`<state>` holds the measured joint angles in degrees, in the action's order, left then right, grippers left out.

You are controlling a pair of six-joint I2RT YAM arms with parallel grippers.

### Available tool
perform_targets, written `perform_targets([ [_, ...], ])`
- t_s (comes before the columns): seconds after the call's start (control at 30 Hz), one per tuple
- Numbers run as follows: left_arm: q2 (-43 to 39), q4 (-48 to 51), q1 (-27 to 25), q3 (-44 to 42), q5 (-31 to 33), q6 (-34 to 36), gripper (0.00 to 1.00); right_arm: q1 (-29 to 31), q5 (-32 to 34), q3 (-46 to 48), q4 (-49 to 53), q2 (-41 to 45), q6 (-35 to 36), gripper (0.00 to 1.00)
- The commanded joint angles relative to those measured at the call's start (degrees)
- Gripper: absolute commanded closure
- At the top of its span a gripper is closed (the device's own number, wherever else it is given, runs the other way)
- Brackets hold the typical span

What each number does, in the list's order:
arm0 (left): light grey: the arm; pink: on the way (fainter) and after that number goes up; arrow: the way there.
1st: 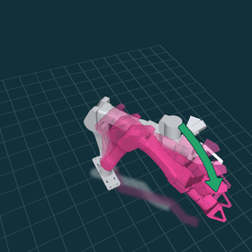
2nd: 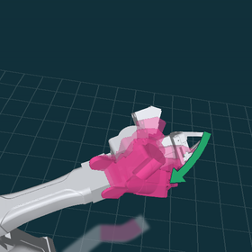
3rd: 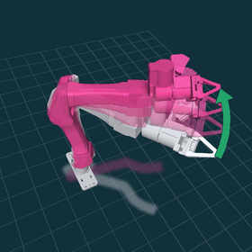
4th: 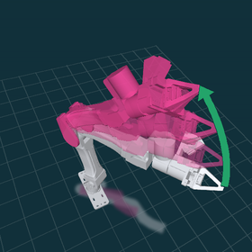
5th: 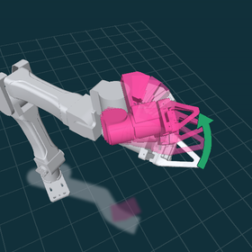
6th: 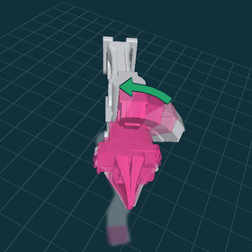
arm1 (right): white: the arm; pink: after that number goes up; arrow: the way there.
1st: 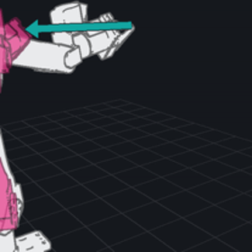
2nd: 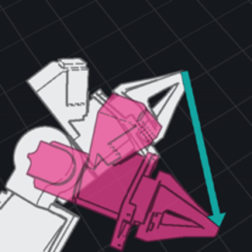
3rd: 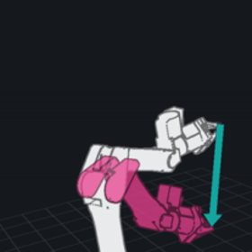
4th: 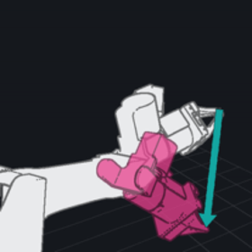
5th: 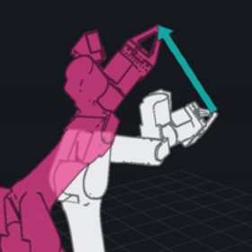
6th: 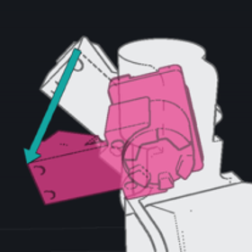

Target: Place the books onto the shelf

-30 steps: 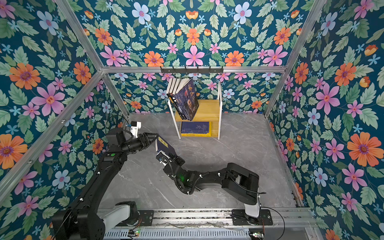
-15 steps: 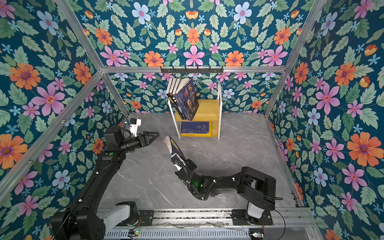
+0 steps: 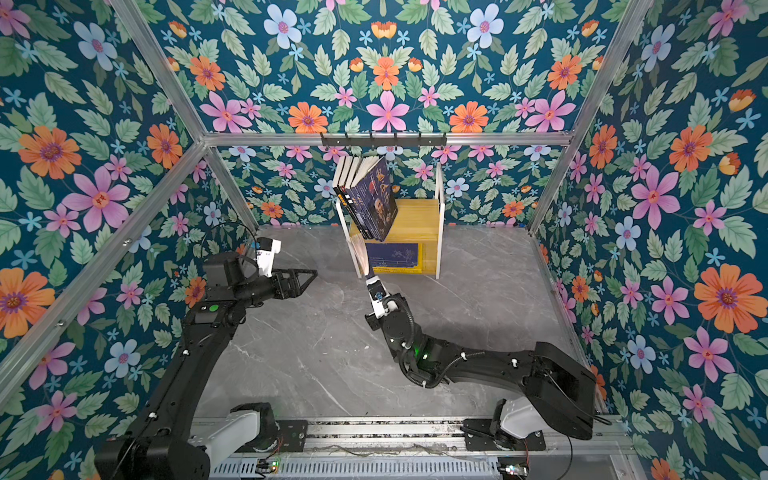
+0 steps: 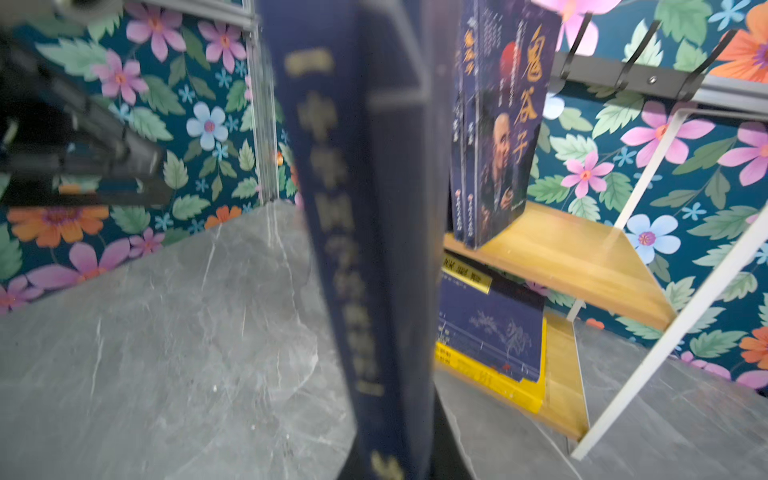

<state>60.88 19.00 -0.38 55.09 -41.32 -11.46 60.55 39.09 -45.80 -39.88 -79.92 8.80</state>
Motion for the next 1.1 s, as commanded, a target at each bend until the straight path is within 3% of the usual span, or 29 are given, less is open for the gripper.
perform_targets([
  [0.0, -0.7, 3.7, -0.1, 2.1, 9.7, 5.6, 0.00, -3.9, -4.0, -2.4, -0.1, 2.1, -2.8, 1.00],
  [0.27, -3.0, 4.3, -0.2, 0.7, 22.8, 7.9, 0.00, -14.6, -6.9, -12.5, 3.4, 0.3, -4.9, 1.00],
  [0.47, -3.2, 1.8, -0.3, -2.0, 14.2, 4.4, 0.00, -21.2, -10.0, -21.5, 3.7, -7.9, -6.5, 1.00],
  [0.77, -3.3, 2.1, -2.2, -1.7, 16.4, 6.1, 0.00, -23.7, -11.8, -35.0, 5.6, -22.7, -6.9, 1.00],
  [1.07, -2.3, 1.9, -3.8, -1.0, 16.9, 5.5, 0.00, -23.8, -14.5, -36.8, 6.2, -27.8, -8.5, 1.00],
])
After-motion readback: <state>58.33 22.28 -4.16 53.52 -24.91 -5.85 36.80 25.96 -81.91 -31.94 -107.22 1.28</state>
